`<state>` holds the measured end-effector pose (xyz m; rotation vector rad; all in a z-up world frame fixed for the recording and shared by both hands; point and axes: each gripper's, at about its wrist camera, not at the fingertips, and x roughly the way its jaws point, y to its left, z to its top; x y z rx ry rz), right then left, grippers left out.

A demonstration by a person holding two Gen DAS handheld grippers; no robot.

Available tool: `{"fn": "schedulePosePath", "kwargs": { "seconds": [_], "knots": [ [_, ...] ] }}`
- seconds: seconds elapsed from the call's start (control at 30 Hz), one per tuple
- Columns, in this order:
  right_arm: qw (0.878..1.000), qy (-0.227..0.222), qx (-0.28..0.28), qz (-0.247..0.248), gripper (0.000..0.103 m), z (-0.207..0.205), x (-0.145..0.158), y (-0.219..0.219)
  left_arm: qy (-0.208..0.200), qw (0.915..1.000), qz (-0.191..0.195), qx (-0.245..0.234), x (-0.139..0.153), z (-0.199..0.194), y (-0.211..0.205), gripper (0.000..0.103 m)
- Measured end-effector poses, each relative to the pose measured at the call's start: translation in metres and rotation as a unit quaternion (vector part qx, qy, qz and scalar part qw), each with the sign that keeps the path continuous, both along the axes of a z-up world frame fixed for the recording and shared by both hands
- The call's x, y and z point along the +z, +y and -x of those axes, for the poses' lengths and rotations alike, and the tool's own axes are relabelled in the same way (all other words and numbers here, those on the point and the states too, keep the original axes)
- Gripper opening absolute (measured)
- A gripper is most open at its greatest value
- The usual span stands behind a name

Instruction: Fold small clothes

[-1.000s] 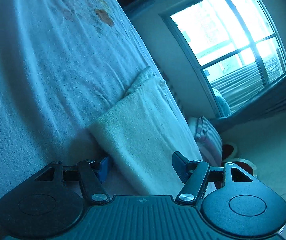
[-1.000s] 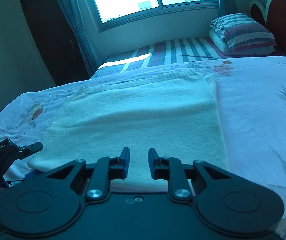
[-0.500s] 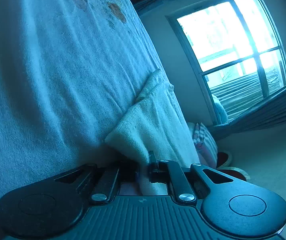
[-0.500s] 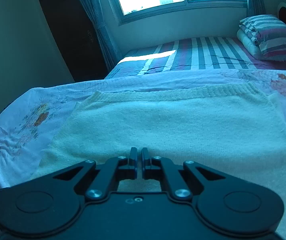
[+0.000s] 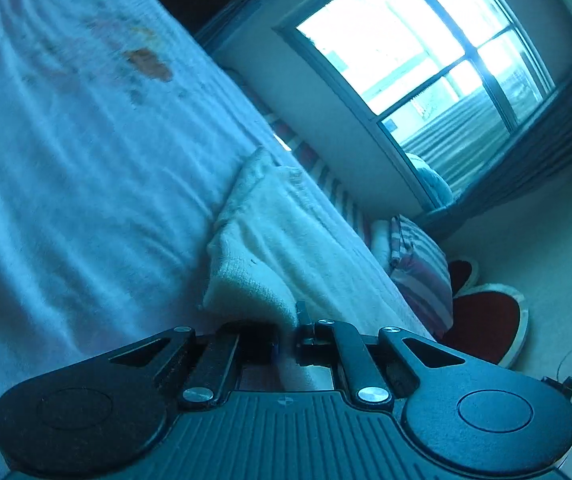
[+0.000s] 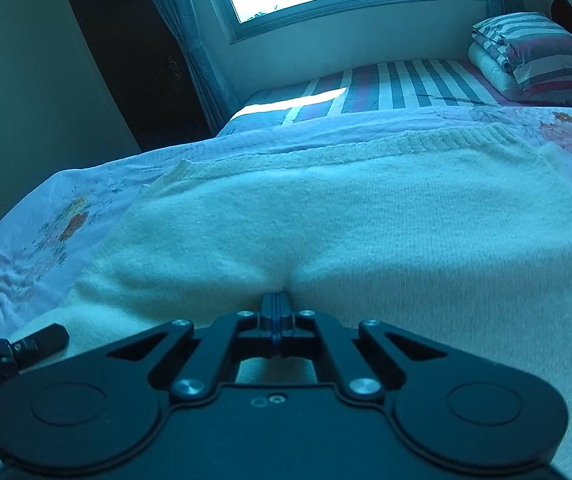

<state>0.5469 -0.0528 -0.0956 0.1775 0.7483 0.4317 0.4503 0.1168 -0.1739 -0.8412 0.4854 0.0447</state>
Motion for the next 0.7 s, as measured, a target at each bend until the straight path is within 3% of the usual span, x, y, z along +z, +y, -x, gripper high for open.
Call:
{"fn": "schedulePosePath", "kwargs": {
  "seconds": [0.13,0.27,0.37,0.57,0.7],
  "knots": [
    [1.0,0.013,-0.001,-0.026,0.0,-0.003,0.001,-0.009,-0.007,0.9963,-0.066,-0.055,0.035,-0.015,-0.015,0.006],
    [0.991,-0.01,-0.086,-0.105,0.012,0.018,0.021,-0.07,-0.011,0.983,-0.13,-0.129,0.068,-0.031,-0.047,0.006],
    [0.985,-0.021,-0.124,-0.114,0.012,0.038,0.03,-0.12,-0.019,0.9644,-0.187,-0.186,0.085,-0.045,-0.085,0.006],
    [0.971,-0.028,-0.205,-0.122,0.014,0.083,0.034,-0.21,-0.018,0.9276,-0.254,-0.274,0.103,-0.059,-0.165,0.006],
    [0.959,-0.009,-0.251,-0.133,0.017,0.106,0.023,-0.248,-0.011,0.9067,-0.242,-0.345,0.092,-0.061,-0.222,0.006]
  ]
}}
